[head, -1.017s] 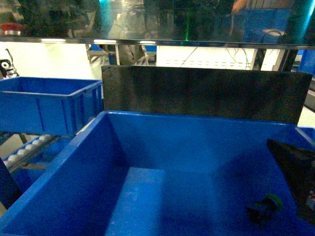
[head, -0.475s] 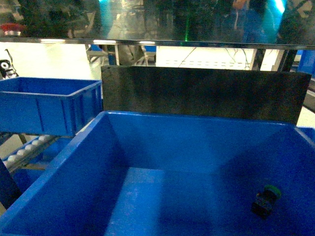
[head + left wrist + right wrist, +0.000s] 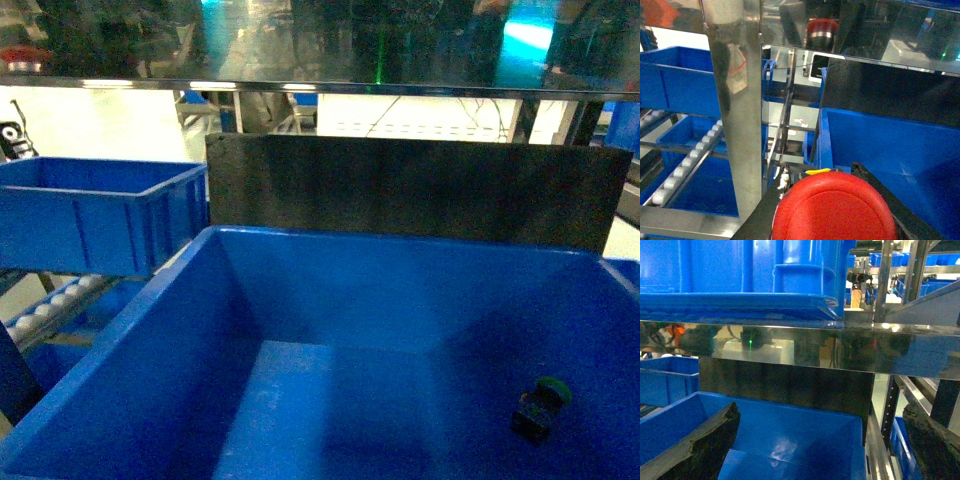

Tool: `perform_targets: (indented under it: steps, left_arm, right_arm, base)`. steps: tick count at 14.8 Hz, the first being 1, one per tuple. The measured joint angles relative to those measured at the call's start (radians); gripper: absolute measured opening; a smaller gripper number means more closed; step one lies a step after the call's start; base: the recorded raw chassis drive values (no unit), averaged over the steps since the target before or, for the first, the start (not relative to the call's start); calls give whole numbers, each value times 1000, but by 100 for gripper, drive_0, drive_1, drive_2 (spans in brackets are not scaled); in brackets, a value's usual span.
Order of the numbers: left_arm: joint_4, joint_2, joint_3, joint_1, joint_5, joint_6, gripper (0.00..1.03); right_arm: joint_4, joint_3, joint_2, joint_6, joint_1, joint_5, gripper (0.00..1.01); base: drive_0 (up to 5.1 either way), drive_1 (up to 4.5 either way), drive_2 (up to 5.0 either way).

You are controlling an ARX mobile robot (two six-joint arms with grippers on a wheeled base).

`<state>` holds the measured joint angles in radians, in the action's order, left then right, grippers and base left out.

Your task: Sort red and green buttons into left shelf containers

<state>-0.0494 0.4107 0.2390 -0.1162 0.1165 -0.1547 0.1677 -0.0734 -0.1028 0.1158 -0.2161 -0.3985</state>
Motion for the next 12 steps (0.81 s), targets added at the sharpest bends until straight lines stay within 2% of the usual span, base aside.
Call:
perform_targets:
  steps: [1,2,3,6,9,12]
  left_arm:
    - [8,4,-5,-19,6,-5,30]
    - [29,27,-24,-66,10,-22,30]
    - [59,61,-48,-109,17,-22,30]
    - [261,238,-85,-233,74,-21,30]
    - [502,525,-85,-289,125,-34,30]
    - [607,702,-27,-341,178,-61,30]
  right_arm:
    - [0,0,0,0,0,0,98]
    - [-1,0,0,0,0,0,98]
    - [1,0,0,0,0,0,98]
    - [0,0,0,0,0,0,98]
    - [0,0,0,0,0,0,98]
    - [0,0,0,0,0,0,98]
  base:
    - [0,0,0]
    - [0,0,0]
    - [0,0,0]
    - [0,0,0]
    - [0,0,0]
    - [0,0,0]
